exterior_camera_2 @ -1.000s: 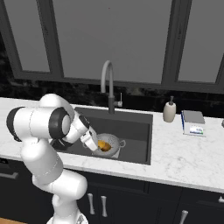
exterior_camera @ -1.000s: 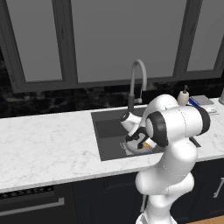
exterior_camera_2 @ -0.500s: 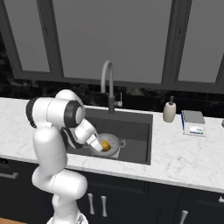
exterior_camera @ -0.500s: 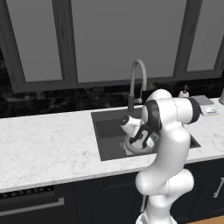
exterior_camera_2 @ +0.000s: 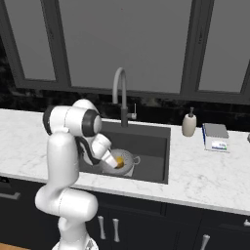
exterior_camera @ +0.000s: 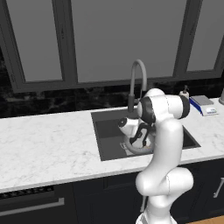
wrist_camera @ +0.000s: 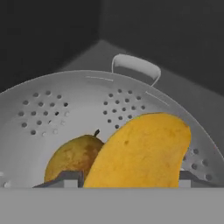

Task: Put the colander in the sink, put the pear, mango in the colander, and turn on the sink faucet and pour water over the colander.

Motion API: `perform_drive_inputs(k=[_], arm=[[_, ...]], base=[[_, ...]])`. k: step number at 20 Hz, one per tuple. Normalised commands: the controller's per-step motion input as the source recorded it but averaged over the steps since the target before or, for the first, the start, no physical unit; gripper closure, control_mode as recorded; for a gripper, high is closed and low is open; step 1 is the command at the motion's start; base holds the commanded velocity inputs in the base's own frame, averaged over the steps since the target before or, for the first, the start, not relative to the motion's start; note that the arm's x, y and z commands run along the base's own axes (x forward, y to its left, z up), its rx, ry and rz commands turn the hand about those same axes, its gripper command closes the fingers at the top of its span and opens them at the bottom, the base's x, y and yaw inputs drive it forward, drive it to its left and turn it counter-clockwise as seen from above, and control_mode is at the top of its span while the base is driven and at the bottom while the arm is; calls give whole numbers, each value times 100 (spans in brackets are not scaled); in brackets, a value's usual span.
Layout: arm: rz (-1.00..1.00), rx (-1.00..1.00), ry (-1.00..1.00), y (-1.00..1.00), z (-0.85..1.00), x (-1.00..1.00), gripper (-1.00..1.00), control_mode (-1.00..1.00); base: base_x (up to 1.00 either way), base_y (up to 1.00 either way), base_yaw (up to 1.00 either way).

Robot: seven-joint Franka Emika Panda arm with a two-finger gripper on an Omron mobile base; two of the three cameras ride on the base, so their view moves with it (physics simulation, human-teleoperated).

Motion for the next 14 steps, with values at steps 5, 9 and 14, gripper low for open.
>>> perform_drive_inputs(k=[5,9,14], arm=[[5,0,0,2,-45,41,100,-100],[5,0,-7,0,-32,6,-100,-100],[7,2,-20,2,-9,-17,-100,-100]], base=[[0,0,0],[0,0,0],[0,0,0]])
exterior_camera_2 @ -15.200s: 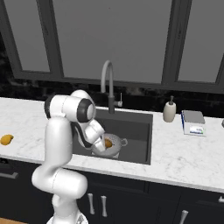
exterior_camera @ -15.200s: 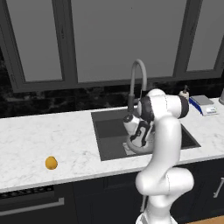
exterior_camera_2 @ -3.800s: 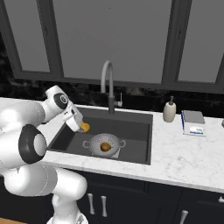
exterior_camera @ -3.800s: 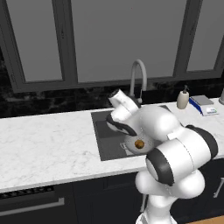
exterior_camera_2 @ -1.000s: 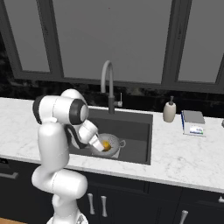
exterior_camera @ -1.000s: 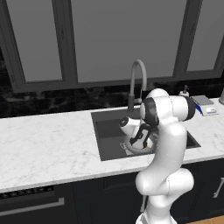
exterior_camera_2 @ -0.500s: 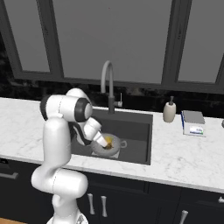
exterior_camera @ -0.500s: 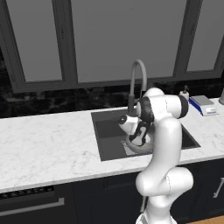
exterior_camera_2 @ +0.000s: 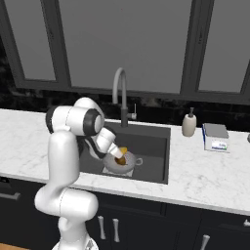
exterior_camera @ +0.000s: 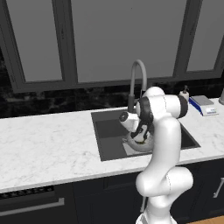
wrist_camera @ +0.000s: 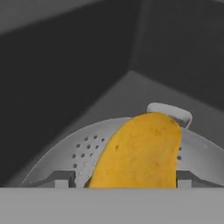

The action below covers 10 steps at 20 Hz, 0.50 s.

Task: Put the colander in the sink, put the pear, mango in the colander, and turn on the sink faucet and pour water over the colander.

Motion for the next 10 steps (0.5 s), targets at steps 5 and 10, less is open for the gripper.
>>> perform_drive_inputs(k=[5,10], arm=[[6,0,-16,22,-3,-21,-100,-100],[7,2,-17,35,8,-37,-100,-100]], base=[[0,0,0],[0,0,0]])
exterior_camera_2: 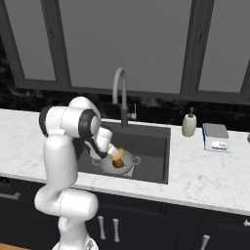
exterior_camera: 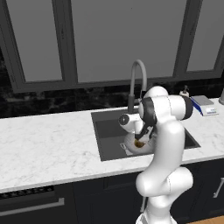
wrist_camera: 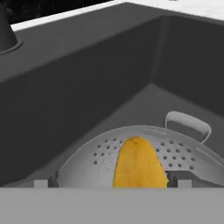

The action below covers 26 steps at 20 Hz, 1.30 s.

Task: Put the colander in the sink, put the pear, mango in the colander, and turn on the sink faucet and pour water over the colander.

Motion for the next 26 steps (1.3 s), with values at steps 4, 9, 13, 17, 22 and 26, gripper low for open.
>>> perform_drive_inputs(k=[4,9,13,17,22,26], arm=[[5,6,-3,35,37,-55,-100,-100],[3,8,-1,40,66,-82,-100,-100],[11,14,0,25,96,-60,-100,-100],[12,20,0,2,100,-14,-100,-100],[12,19,1,0,100,-12,-100,-100],[12,8,10,15,100,-35,-100,-100]], base=[[0,0,0],[0,0,0],[0,0,0],[0,0,0],[0,0,0],[0,0,0]])
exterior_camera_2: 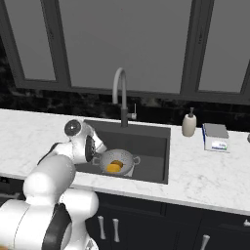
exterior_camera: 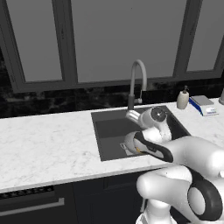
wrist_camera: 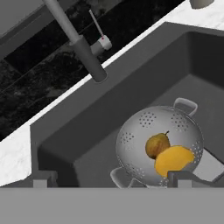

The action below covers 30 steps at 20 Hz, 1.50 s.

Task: Put the colander in the sink, put the pear, mango in the colander, and turn on the sink faucet and pour water over the colander.

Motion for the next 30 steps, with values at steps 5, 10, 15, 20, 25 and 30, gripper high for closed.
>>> perform_drive_inputs(k=[5,10,15,20,25,30], arm=[[5,1,9,37,100,-16,-100,-100],[-3,0,4,5,83,-34,-100,-100],[-14,18,-18,-71,-1,-42,-100,-100],[-10,31,-3,-81,-13,-20,-100,-100],[-3,42,-1,-45,-8,-1,-100,-100],[2,57,0,-51,0,19,-100,-100]], base=[[0,0,0],[0,0,0],[0,0,0],[0,0,0],[0,0,0],[0,0,0]])
